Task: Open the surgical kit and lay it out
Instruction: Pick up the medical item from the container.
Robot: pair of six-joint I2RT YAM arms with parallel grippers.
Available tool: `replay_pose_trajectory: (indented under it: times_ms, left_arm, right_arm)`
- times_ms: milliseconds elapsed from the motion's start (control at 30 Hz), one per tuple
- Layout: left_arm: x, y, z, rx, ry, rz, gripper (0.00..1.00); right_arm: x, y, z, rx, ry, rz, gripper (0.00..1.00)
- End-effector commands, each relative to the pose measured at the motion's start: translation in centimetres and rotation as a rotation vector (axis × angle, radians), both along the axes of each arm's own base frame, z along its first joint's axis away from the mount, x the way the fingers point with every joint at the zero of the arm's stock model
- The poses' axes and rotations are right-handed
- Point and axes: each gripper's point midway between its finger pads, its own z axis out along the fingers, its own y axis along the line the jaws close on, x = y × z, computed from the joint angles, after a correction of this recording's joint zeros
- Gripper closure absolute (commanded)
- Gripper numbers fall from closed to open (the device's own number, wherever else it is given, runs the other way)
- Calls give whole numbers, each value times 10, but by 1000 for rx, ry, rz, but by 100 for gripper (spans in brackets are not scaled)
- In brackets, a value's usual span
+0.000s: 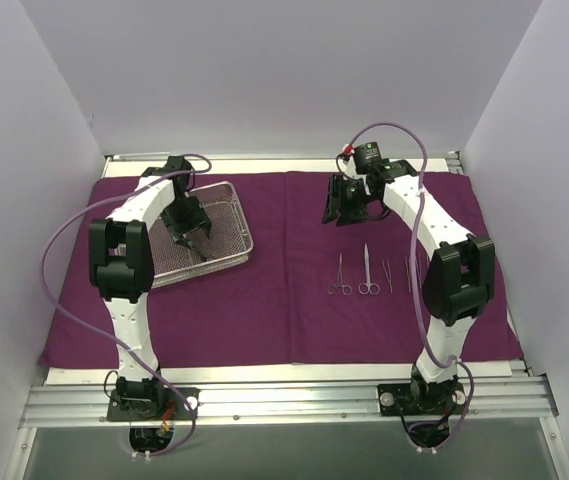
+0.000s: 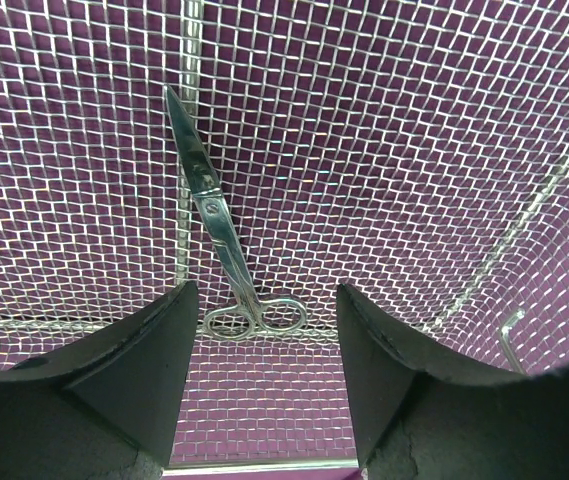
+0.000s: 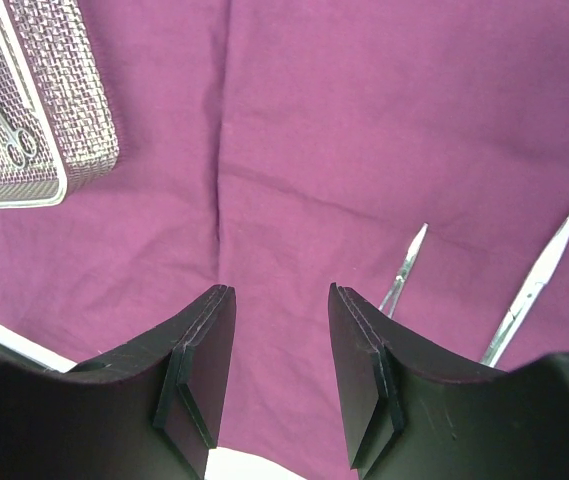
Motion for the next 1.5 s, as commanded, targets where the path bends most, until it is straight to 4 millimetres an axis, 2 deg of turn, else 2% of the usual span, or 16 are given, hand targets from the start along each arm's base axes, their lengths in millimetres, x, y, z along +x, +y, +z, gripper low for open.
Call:
replay_pose_trajectory:
  times_ms: [0, 233, 433, 567, 700, 833, 1033, 1067, 1133, 1267, 1467]
  left_arm:
    - [7, 9, 5, 34, -26, 27, 34]
    - [19, 14, -11, 42, -26, 32, 37]
    - [23, 27, -31, 46, -18, 61, 42]
    - [21, 34, -48, 38, 15, 75, 51]
    - [19, 38, -55, 35, 27, 81, 61]
    - [16, 37, -59, 23, 43, 58, 76]
    - [13, 45, -54, 54, 62, 8, 89]
    - [13, 46, -50, 53, 53, 9, 95]
    - [14, 48, -44, 52, 32, 14, 98]
    - [13, 54, -15, 67, -30, 18, 98]
    - [13, 47, 29, 33, -118, -5, 98]
  right_arm:
    - [-6, -10, 18, 2, -33, -17, 57]
    - [-3, -16, 16, 8, -22, -23, 57]
    - [-6, -21, 13, 2, -11, -30, 57]
    - [-9, -22, 12, 0, -5, -34, 57]
    - [-8, -24, 16, -2, -14, -42, 57]
    - [-8, -23, 18, 5, -17, -46, 57]
    - [-9, -18, 21, 24, -23, -53, 57]
    - [-10, -18, 20, 24, -25, -53, 57]
    - [-10, -16, 20, 25, -23, -51, 57]
    - [-12, -8, 20, 25, -27, -36, 57]
    - [-13, 11, 17, 19, -30, -1, 57]
